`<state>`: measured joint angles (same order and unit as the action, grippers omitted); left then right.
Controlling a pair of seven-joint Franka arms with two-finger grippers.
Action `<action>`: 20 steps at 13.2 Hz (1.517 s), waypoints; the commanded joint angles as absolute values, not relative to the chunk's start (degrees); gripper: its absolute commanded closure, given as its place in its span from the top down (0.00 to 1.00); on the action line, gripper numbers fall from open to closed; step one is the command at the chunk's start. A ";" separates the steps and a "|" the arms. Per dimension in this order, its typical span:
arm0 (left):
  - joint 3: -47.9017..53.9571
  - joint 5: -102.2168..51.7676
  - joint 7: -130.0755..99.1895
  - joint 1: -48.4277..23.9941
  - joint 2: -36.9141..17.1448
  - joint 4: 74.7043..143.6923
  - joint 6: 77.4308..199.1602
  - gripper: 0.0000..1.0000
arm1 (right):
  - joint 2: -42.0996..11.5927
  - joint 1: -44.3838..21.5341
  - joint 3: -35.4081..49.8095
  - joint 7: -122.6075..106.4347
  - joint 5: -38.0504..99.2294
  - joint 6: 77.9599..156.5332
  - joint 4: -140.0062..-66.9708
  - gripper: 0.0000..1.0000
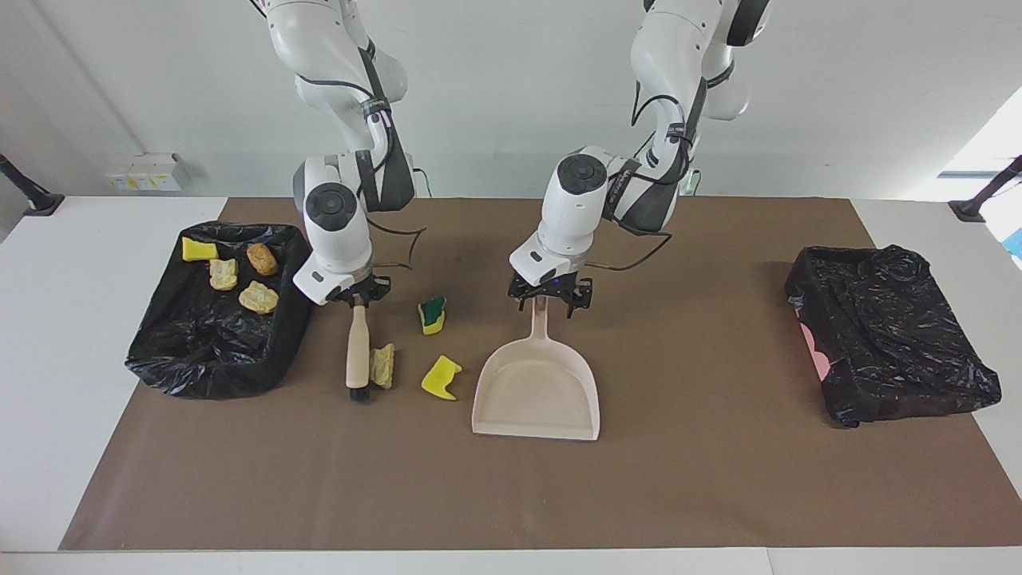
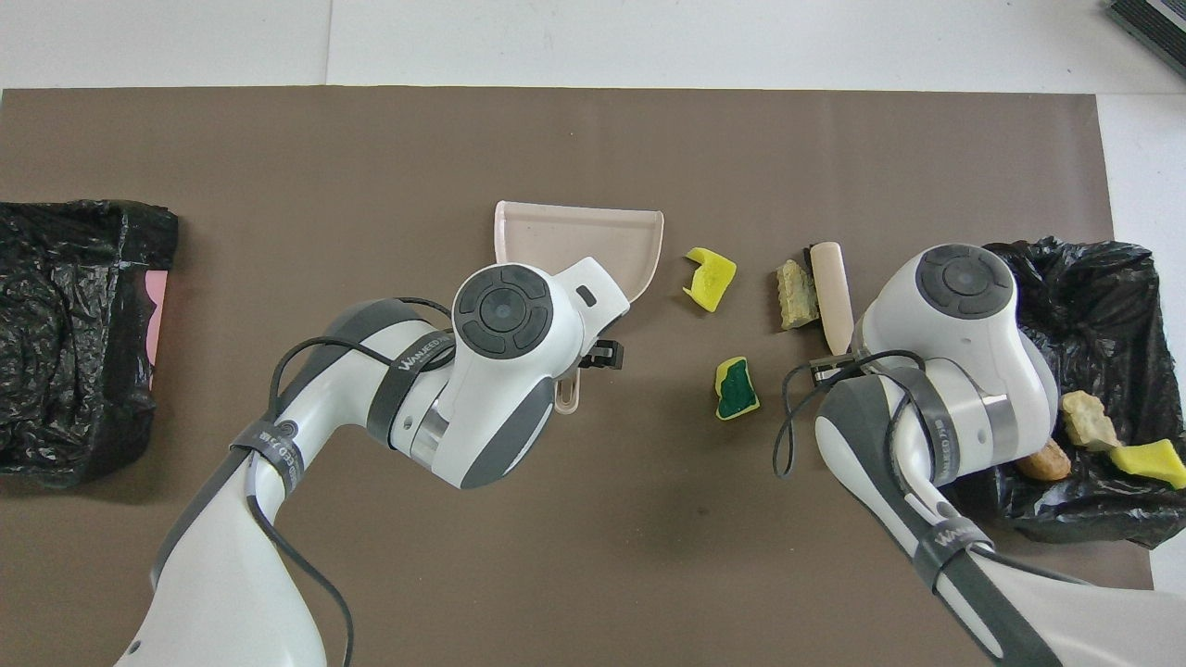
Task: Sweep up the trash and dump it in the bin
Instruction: 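Sweep the tan piece toward the dustpan with the right gripper's brush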
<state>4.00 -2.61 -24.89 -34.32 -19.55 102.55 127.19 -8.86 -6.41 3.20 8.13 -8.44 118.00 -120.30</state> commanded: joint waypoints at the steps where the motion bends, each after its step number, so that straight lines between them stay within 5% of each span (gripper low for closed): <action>1: 3.16 -2.20 -25.93 -35.59 -16.88 106.26 127.88 1.00 | -8.88 -6.32 3.60 5.72 -9.93 117.16 -119.79 0.00; 5: 3.08 -2.29 -27.07 -36.56 -17.58 106.26 128.41 1.00 | -7.47 -7.64 4.22 1.42 -8.88 112.95 -120.85 0.00; 6: 3.16 -2.29 -27.24 -36.56 -17.58 106.35 128.41 0.91 | -7.38 -7.65 4.22 -0.25 -8.62 112.77 -121.02 0.00; 9: 3.16 -2.29 -29.09 -36.39 -17.67 106.08 128.41 0.30 | -6.95 -8.43 4.22 -0.44 -5.54 112.76 -121.55 0.00; 11: 3.08 -2.11 -28.92 -36.47 -17.67 105.74 127.45 0.02 | -6.59 -9.58 4.22 -0.18 -3.88 112.41 -121.82 0.00; 20: 2.81 -1.32 3.02 -27.18 -10.30 105.91 120.43 0.00 | -5.37 -9.58 4.13 0.35 -3.25 105.48 -116.71 0.00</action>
